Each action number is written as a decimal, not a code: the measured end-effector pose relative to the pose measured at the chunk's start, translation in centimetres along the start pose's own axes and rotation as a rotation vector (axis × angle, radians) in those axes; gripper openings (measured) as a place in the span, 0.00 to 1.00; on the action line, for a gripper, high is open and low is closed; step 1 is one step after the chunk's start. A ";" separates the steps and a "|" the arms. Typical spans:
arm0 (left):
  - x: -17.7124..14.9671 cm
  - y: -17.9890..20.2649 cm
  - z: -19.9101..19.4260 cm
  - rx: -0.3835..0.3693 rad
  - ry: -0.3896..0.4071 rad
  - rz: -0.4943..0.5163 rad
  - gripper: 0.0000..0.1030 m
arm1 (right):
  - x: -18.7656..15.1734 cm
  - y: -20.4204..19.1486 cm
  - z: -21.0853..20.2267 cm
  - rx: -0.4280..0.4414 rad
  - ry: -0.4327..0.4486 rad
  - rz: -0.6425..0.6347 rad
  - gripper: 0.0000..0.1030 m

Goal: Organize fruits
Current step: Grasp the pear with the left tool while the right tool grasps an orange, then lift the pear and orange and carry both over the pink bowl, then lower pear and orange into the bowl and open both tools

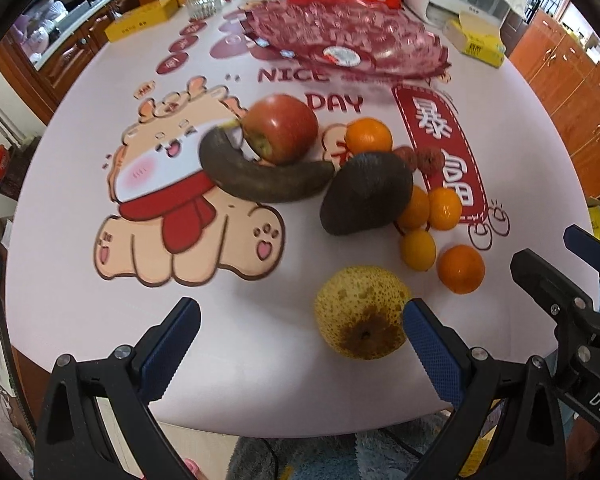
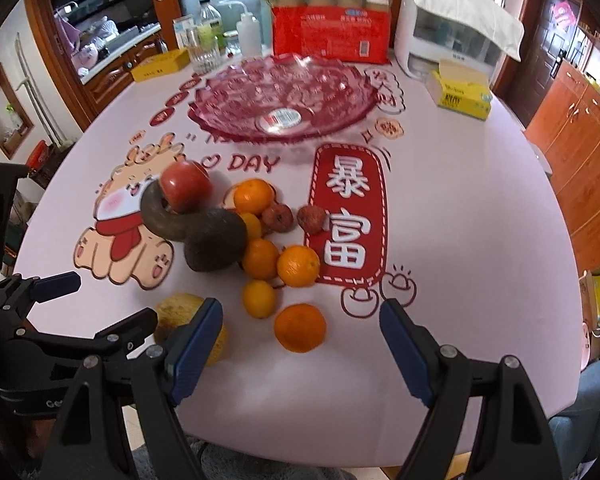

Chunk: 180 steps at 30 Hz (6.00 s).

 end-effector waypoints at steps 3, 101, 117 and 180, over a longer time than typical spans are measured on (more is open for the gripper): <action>-0.4 0.4 1.1 -0.013 -0.025 0.000 0.98 | -0.6 0.7 0.9 -0.004 -0.025 0.016 0.79; 25.3 -4.2 -8.3 0.041 0.502 0.112 0.69 | 22.5 -0.2 0.1 -0.045 0.387 0.077 0.41; 26.5 -1.6 12.0 -0.030 0.230 0.189 0.69 | 18.4 0.5 18.5 -0.033 0.007 0.136 0.41; 24.4 -1.4 1.0 -0.215 0.326 0.179 0.99 | 14.6 -1.0 9.0 -0.056 0.152 0.184 0.58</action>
Point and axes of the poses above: each gripper's, at about its wrist camera, not at the fingertips, and z roughly the way its jaws point, y to its right, x to its top, the point moved 4 cm from there along z, roughly the way its jaws point, and after that the axes turned 8 degrees about y, right-handed, at the moved point
